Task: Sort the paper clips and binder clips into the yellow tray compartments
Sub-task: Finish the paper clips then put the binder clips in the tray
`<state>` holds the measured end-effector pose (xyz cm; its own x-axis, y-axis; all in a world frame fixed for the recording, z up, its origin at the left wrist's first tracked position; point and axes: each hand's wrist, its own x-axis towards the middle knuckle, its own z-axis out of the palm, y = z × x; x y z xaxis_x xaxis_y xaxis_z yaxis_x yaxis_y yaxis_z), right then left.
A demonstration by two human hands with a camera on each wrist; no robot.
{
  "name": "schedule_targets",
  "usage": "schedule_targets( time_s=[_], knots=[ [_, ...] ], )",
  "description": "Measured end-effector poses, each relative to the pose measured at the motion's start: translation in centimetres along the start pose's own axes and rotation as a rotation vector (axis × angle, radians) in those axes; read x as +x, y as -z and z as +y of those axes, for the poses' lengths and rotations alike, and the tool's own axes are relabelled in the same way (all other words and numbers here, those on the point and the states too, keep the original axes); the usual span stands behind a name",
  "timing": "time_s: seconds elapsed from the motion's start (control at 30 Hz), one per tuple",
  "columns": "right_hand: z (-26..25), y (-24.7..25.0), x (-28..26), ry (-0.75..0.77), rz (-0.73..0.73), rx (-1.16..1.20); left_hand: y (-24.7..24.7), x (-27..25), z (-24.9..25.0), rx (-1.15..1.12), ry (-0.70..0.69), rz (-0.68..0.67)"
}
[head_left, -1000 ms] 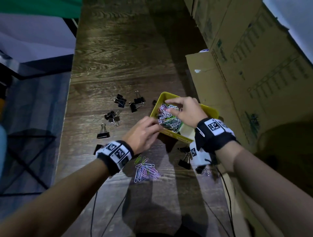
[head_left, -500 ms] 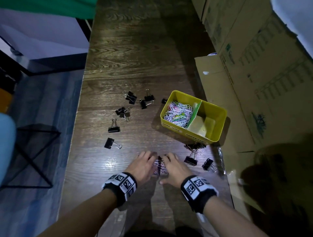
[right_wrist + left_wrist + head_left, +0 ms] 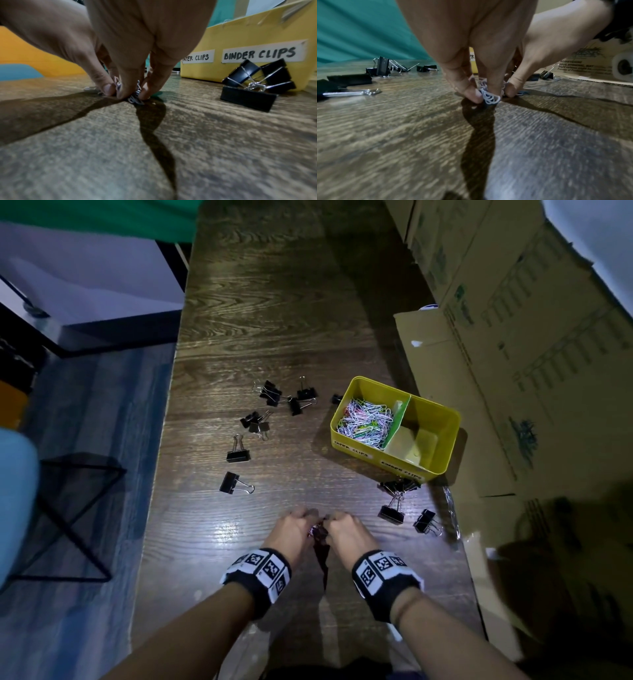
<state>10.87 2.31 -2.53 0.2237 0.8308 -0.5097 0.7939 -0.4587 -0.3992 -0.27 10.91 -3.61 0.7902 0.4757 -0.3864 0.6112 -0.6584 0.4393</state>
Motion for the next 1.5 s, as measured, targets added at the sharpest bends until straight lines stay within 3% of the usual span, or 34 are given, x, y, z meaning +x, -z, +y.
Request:
schedule_targets(
  time_s=[0.13, 0.33, 0.5, 0.67, 0.8, 1.03, 1.3, 1.4, 1.5],
  knots=[
    [0.0, 0.0, -0.1, 0.045, -0.003, -0.093, 0.9, -0.4, -0.1, -0.039, -0.034, 0.075],
    [-0.2, 0.5, -0.3, 0.034, -0.039, -0.160, 1.3, -0.4, -0.7, -0.060, 0.014, 0.060],
    [0.5, 1.2, 0.2, 0.011, -0.032, -0.037, 2.0, 0.4, -1.6, -0.420, 0.240, 0.061],
    [1.6, 2.3, 0.5, 0.006, 0.001, 0.175, 3.1, 0.8, -2.3, -1.094, 0.454, -0.044],
    [2.6, 3.1, 0.2, 0.028, 0.110, 0.375, 4.3, 1.2, -3.7, -1.221, 0.508, -0.083],
    [3.1, 5.9, -0.8, 0.051, 0.386, 0.725, 9.2, 3.0, -3.1, -1.261, 0.456, -0.070],
    [2.8, 11.3, -1.7, 0.235, 0.700, 0.881, 17.2, 10.7, 4.7, -1.322, 0.140, -0.127],
    [3.0, 14.0, -1.6, 0.213, 0.781, 0.887, 17.4, 14.5, 7.2, -1.084, 0.094, -0.074],
    [3.7, 16.7, -1.0, 0.180, 0.814, 0.816, 16.4, 17.3, 8.7, -0.478, -0.051, 0.045]
  ],
)
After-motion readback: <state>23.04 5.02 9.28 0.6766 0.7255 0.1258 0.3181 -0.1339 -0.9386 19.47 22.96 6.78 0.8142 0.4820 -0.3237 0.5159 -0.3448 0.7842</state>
